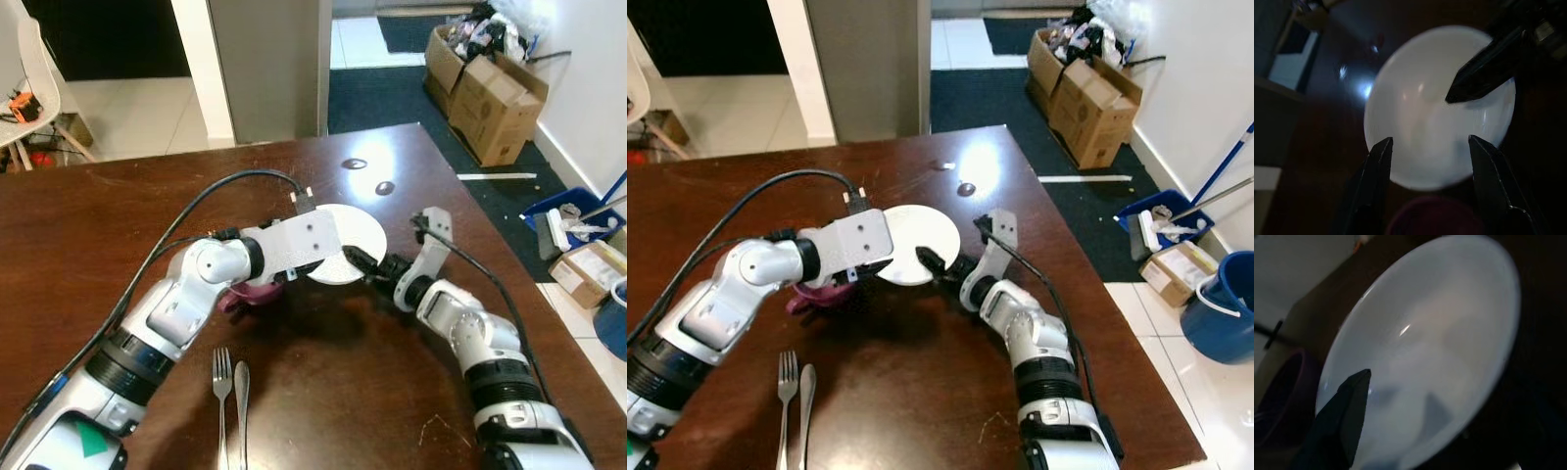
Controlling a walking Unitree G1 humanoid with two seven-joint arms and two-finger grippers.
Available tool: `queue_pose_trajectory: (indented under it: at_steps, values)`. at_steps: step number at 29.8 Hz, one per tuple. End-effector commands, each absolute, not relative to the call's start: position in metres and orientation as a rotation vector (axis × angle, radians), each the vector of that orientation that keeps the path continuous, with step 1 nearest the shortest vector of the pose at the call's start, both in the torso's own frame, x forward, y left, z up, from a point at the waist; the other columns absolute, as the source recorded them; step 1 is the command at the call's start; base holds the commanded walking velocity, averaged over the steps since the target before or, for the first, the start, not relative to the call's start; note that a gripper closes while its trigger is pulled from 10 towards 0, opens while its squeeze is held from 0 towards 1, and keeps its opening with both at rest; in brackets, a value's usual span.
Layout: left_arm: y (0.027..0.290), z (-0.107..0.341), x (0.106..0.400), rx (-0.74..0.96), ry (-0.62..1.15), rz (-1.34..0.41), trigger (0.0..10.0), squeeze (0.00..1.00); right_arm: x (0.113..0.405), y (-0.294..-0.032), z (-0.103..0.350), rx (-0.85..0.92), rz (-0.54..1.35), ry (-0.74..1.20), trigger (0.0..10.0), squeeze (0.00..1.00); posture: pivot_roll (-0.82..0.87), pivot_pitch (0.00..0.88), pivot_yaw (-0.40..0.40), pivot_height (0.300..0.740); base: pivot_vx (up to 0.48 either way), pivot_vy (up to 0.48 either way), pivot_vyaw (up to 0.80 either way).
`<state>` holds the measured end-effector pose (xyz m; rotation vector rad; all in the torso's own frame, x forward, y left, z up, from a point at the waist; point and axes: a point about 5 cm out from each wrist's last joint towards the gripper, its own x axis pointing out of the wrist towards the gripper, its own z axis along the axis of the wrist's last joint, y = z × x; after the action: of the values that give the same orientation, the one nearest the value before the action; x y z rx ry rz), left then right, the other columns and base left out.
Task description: Setting the table
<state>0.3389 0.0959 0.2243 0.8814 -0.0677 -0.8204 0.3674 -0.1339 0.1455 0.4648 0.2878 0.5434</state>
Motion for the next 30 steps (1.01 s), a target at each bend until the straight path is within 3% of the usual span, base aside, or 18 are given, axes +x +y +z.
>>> queue_pose_trajectory:
  at_steps: [1,3,4,5,6,13,30]
  values:
    - [0.104,0.220,0.337,0.870,-0.030,-0.820,10.0,0.00,0.364,-0.128,0.133,0.466,0.567,0.362,10.0,0.00,0.11,0.165,0.123,0.740,0.000,0.000,0.00]
    - [0.113,0.215,0.333,0.888,0.002,-0.823,10.0,0.00,0.365,-0.126,0.126,0.454,0.563,0.412,10.0,0.00,0.11,0.172,0.120,0.740,0.000,0.000,0.00]
    - [0.117,0.213,0.331,0.898,0.016,-0.826,10.0,0.00,0.366,-0.126,0.123,0.452,0.555,0.435,6.9,0.00,0.11,0.177,0.118,0.740,0.000,0.000,0.00]
    - [0.118,0.212,0.330,0.904,0.023,-0.829,10.0,0.00,0.366,-0.126,0.122,0.452,0.549,0.448,6.9,0.00,0.11,0.177,0.118,0.740,0.000,0.000,0.00]
    - [0.124,0.209,0.327,0.902,0.042,-0.834,10.0,0.00,0.367,-0.126,0.122,0.465,0.548,0.450,0.0,0.00,0.11,0.181,0.120,0.740,0.000,0.000,0.00]
    - [0.138,0.209,0.318,0.838,0.076,-0.817,10.0,0.00,0.372,-0.127,0.131,0.538,0.571,0.421,0.0,0.00,0.11,0.178,0.121,0.740,0.000,0.000,0.00]
    - [0.141,0.220,0.321,0.760,0.057,-0.746,10.0,0.00,0.381,-0.136,0.157,0.575,0.545,0.281,0.0,0.00,0.09,0.133,0.124,0.740,0.000,0.000,0.00]
